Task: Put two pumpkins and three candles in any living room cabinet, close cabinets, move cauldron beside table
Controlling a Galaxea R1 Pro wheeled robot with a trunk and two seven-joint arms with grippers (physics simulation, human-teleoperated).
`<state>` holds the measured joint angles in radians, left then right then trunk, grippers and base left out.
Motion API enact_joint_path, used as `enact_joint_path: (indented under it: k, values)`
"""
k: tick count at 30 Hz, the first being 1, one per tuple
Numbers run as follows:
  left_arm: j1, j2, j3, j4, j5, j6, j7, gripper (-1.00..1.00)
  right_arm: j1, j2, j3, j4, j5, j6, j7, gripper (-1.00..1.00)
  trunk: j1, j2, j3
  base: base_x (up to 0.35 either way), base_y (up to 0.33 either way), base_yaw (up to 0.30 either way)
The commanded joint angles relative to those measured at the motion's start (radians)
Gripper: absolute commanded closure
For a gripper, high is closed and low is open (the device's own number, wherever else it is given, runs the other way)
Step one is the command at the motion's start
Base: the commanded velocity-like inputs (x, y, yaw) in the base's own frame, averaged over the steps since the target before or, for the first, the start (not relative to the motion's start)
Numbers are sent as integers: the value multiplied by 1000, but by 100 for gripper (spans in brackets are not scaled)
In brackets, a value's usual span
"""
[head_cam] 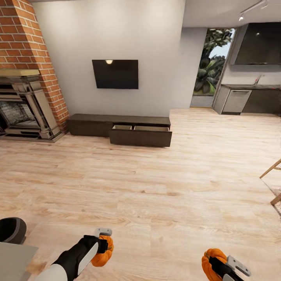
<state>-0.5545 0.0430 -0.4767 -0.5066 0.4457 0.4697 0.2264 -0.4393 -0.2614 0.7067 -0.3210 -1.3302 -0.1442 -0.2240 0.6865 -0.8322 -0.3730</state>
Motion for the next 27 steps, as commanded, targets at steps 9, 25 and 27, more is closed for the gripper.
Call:
enact_joint_path:
  k: [9,25,27]
  values:
    - [-1,2,-8,-3,8,4,10,100,-1,-1,8,-3,-7,-4,-8,100,1,-1,-1,333,0,-22]
    - [-1,4,-7,-4,7,-2,10,100,-1,-1,10,-3,-6,-5,-8,100,1,-1,-1,333,0,0]
    - [-1,4,-7,-4,6,-3,10,100,-1,-1,10,-3,-6,-5,-8,100,1,-1,-1,333,0,0]
